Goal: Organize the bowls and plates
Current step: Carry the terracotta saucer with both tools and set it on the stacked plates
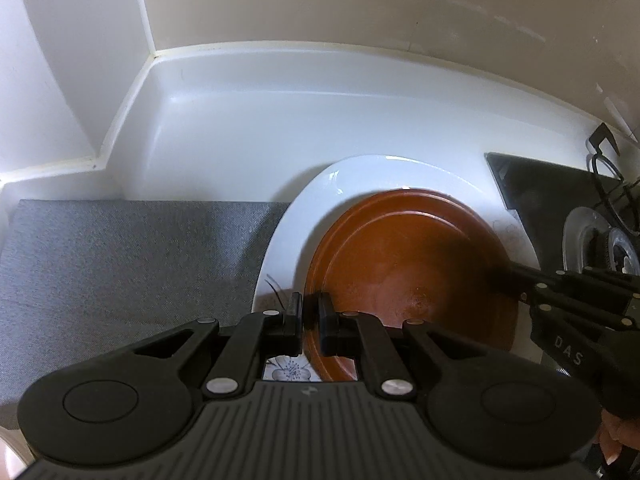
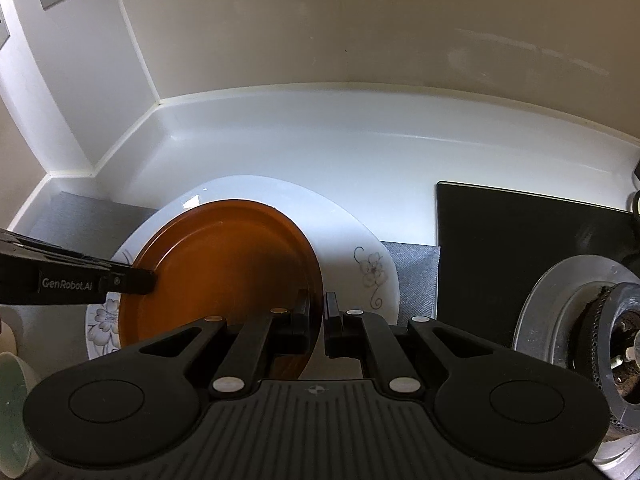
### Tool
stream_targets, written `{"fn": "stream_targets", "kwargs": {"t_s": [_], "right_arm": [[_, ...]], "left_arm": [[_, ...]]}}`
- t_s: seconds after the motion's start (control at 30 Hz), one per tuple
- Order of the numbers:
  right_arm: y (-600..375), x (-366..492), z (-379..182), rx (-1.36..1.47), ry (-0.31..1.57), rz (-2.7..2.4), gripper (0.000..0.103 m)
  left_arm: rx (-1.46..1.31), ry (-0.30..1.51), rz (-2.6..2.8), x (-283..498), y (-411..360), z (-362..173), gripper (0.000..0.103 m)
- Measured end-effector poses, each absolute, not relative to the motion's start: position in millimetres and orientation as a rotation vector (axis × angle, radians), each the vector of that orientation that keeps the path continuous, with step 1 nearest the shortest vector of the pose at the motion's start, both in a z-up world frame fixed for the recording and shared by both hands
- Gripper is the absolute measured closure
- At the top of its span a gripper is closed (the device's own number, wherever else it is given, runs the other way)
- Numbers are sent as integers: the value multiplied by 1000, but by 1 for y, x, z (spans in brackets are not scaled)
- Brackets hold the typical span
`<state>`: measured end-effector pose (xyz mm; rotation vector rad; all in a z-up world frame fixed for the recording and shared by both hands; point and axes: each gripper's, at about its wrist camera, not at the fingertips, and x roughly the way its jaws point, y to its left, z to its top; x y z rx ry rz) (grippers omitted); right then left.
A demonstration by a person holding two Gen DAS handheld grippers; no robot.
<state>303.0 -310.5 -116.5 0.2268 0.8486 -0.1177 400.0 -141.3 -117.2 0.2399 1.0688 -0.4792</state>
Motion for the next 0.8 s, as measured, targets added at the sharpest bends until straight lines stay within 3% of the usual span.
{"fn": "stream_targets", "kwargs": {"t_s": [0.07, 0.13, 0.17, 0.2, 0.23, 0.3, 0.4, 0.47, 0.6, 0.8], "right_arm": [[-311, 304, -119, 223, 847, -127, 96], [-311, 306, -121, 215, 851, -148, 95], [-312, 306, -121, 219, 854, -152, 93], [-313, 306, -122, 225, 859, -148, 89], [-313, 306, -121, 228, 860, -147, 85], [-313, 302, -117, 233, 846, -158, 61], [-309, 288, -104, 226, 804, -189, 36], [-304, 272, -95, 198, 783, -217, 29], [-291, 234, -82, 185, 763, -249, 21], [-262, 168, -64, 305, 700, -311, 17]], "left_arm": [[227, 1058, -466, 401, -140, -115, 86], [200, 1043, -488, 401, -139, -112, 59], [188, 1034, -501, 400, -138, -109, 52], [182, 1022, -510, 398, -138, -107, 39], [181, 1006, -511, 396, -138, -103, 21], [195, 944, -474, 388, -136, -94, 3], [186, 868, -491, 377, -128, -79, 2], [171, 864, -504, 370, -122, -71, 2], [184, 853, -532, 349, -112, -55, 0], [186, 829, -631, 297, -85, -27, 0]]}}
